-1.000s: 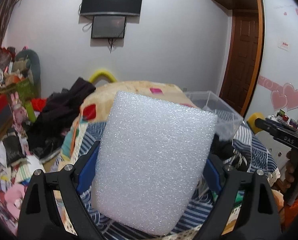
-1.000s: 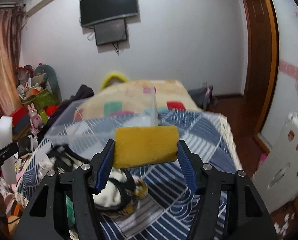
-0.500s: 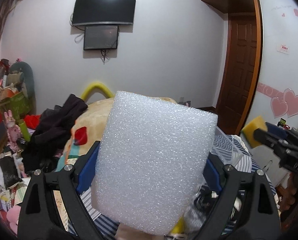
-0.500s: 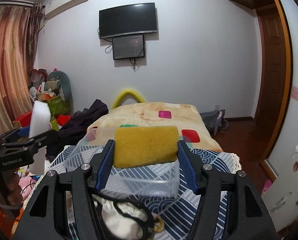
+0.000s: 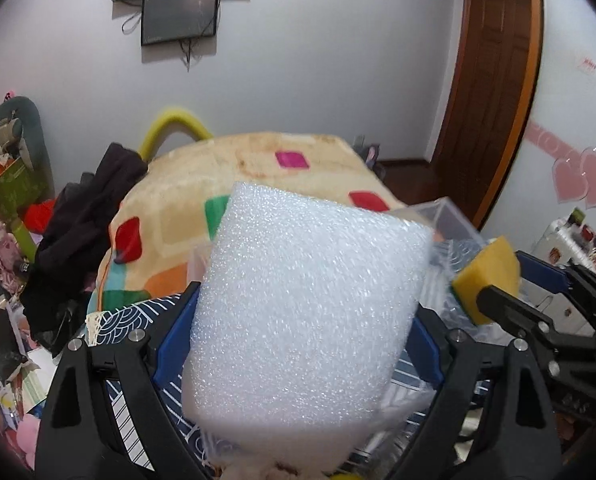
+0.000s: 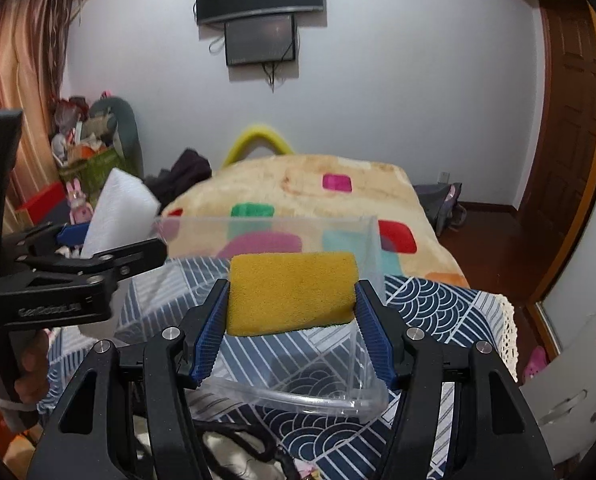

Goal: Organize soft objects
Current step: 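Lower the foam block and sponge into the clear box and open both tools, then grasp the white drawstring pouch with the left tool while the right tool grasps the black chain bag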

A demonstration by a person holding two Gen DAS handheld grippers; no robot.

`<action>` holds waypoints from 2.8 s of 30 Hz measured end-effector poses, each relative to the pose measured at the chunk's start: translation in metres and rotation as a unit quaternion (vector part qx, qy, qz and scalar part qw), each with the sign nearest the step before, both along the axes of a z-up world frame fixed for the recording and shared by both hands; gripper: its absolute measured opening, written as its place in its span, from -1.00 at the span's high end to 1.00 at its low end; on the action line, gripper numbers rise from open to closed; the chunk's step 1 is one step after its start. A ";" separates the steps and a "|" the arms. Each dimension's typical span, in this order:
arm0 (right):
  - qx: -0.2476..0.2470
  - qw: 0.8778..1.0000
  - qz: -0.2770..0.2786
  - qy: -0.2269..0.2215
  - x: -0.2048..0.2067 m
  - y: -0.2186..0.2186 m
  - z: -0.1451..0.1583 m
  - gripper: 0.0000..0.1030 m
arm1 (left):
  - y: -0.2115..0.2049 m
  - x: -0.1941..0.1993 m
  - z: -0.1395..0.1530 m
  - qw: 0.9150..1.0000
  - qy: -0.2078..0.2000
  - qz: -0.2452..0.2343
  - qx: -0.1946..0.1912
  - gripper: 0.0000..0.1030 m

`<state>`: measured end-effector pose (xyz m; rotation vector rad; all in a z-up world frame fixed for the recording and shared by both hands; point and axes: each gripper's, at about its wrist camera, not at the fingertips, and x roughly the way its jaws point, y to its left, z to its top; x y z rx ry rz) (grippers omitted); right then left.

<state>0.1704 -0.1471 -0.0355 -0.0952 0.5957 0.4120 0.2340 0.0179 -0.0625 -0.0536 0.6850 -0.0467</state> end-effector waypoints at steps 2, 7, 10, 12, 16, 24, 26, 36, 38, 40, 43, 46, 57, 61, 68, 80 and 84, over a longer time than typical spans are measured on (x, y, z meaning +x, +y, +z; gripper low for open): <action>-0.005 1.000 0.004 0.006 0.001 0.002 -0.004 -0.13 | -0.003 0.007 -0.007 1.000 0.008 0.000 0.010 -0.75; -0.022 0.999 0.014 0.025 0.008 0.007 -0.012 -0.14 | -0.012 0.015 -0.016 0.999 0.024 -0.005 0.028 -0.75; -0.030 0.999 0.019 0.032 0.008 0.009 -0.016 -0.17 | -0.011 0.017 -0.019 0.999 0.040 -0.011 0.019 -0.75; -0.035 0.999 0.022 0.035 0.009 0.009 -0.016 -0.19 | -0.010 0.019 -0.021 0.998 0.053 -0.016 0.010 -0.75; -0.031 0.999 0.026 0.032 0.005 0.006 -0.010 -0.35 | -0.006 0.016 -0.019 0.998 0.059 -0.018 -0.007 -0.76; -0.016 1.000 0.022 -0.015 -0.016 -0.001 0.020 -0.50 | -0.003 -0.019 0.008 1.000 0.016 -0.017 0.002 -0.82; -0.008 0.999 0.021 -0.029 -0.023 -0.004 0.027 -0.54 | 0.001 -0.032 0.017 1.000 -0.001 -0.012 0.006 -0.85; 0.010 0.998 0.020 -0.065 -0.068 -0.015 0.040 -0.60 | 0.018 -0.103 0.033 0.998 -0.054 0.010 0.023 -0.97; 0.014 0.998 0.022 -0.056 -0.073 -0.016 0.035 -0.60 | 0.020 -0.116 0.026 0.998 -0.052 0.012 0.032 -0.98; 0.016 0.999 0.023 -0.047 -0.076 -0.017 0.028 -0.61 | 0.023 -0.126 0.016 0.998 -0.046 0.014 0.039 -0.98; 0.013 0.999 0.030 -0.029 -0.084 -0.015 0.015 -0.62 | 0.028 -0.137 -0.001 0.999 -0.031 0.018 0.038 -0.98; 0.013 0.999 0.031 -0.011 -0.092 -0.016 0.001 -0.63 | 0.032 -0.145 -0.021 0.999 -0.006 0.019 0.031 -0.98; 0.012 0.997 0.046 0.059 -0.095 -0.015 -0.036 -0.70 | 0.024 -0.144 -0.078 0.998 0.057 0.007 0.031 -0.98; 0.013 0.997 0.045 0.064 -0.093 -0.013 -0.042 -0.69 | 0.033 -0.135 -0.081 0.998 0.055 0.036 0.019 -0.98; 0.018 0.997 0.035 0.066 -0.088 -0.013 -0.050 -0.53 | 0.037 -0.118 -0.089 0.997 0.064 0.045 -0.005 -0.98; 0.031 0.996 0.052 0.070 -0.094 -0.014 -0.053 0.62 | 0.036 -0.119 -0.095 0.995 0.076 -0.002 -0.057 0.02; 0.021 0.998 0.044 0.043 -0.100 -0.015 -0.043 0.73 | 0.031 -0.125 -0.091 0.997 0.065 -0.002 -0.046 0.53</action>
